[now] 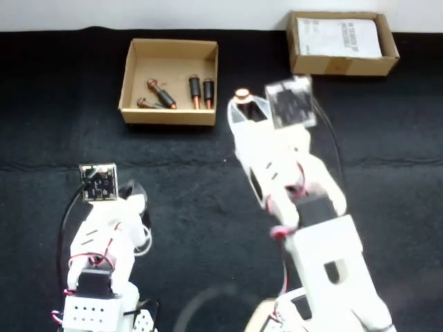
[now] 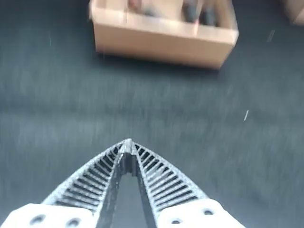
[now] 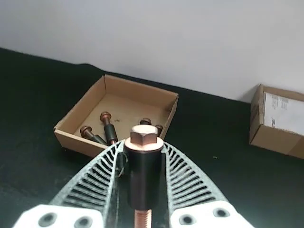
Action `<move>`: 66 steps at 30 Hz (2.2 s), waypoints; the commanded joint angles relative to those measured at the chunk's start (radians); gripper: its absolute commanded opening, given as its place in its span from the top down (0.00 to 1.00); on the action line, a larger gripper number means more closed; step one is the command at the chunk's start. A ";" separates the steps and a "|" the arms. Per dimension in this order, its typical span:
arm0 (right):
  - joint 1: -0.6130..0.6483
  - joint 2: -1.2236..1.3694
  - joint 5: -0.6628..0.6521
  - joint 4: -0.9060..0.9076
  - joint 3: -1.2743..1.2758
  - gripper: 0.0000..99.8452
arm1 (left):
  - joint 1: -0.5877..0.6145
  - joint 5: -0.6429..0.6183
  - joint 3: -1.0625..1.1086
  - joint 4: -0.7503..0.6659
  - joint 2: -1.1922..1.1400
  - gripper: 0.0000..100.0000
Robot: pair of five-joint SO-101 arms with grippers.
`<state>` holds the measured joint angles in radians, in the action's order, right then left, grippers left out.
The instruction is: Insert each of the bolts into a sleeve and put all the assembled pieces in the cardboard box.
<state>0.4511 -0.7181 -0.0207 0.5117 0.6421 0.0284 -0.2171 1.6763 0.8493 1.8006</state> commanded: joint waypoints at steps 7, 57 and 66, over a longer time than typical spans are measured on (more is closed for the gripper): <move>0.007 0.384 0.014 0.151 -0.469 0.99 | -0.062 0.003 0.019 0.063 0.007 0.99; 0.174 1.946 -0.092 -0.036 -2.064 0.99 | 0.044 -0.002 0.019 0.000 0.005 0.99; 0.122 1.946 -0.092 -0.028 -1.954 0.91 | 0.044 0.002 0.019 0.000 0.005 0.99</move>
<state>0.6015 1.2551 -0.1036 0.5010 -1.3126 0.0621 -0.2171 1.6763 0.8661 1.8006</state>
